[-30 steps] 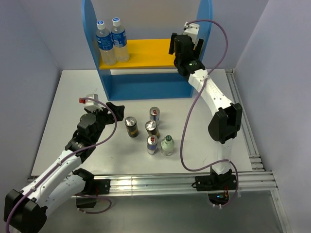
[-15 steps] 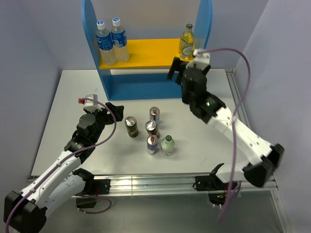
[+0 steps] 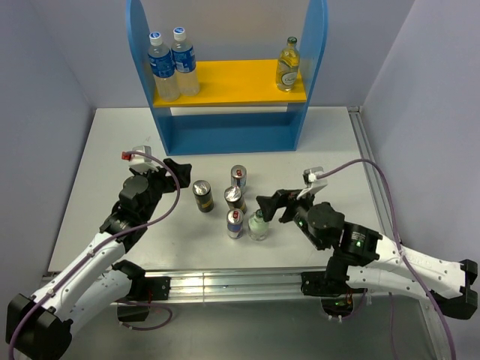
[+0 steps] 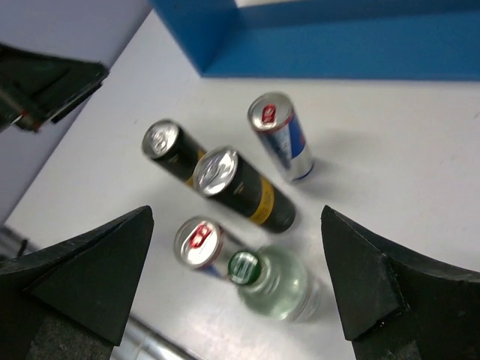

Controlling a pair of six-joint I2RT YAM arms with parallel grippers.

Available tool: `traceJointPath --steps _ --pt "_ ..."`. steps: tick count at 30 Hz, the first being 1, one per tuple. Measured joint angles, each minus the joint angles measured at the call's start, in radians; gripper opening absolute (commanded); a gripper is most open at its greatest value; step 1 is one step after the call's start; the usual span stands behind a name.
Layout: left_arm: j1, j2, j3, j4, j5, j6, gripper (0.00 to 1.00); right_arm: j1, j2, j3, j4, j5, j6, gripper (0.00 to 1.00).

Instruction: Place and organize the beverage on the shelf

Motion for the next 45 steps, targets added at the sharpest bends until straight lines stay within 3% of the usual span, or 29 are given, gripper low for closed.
traceJointPath --steps 6,19,23,29,45 --pt "0.000 0.003 0.000 0.000 0.000 0.000 0.99 0.115 -0.071 -0.089 -0.062 0.024 0.128 1.00" --pt "0.000 0.008 0.000 0.001 0.000 0.000 0.99 0.367 -0.002 -0.242 -0.154 0.116 0.439 1.00" --pt "0.000 0.017 0.000 0.001 0.000 0.000 0.99 0.378 0.036 -0.324 -0.115 0.128 0.506 1.00" --pt "0.000 0.018 0.000 0.001 0.000 0.000 0.99 0.379 0.233 -0.340 -0.017 0.201 0.564 1.00" --pt "0.000 0.023 0.000 0.001 0.000 0.000 0.99 0.361 0.549 -0.342 0.277 0.443 0.537 1.00"
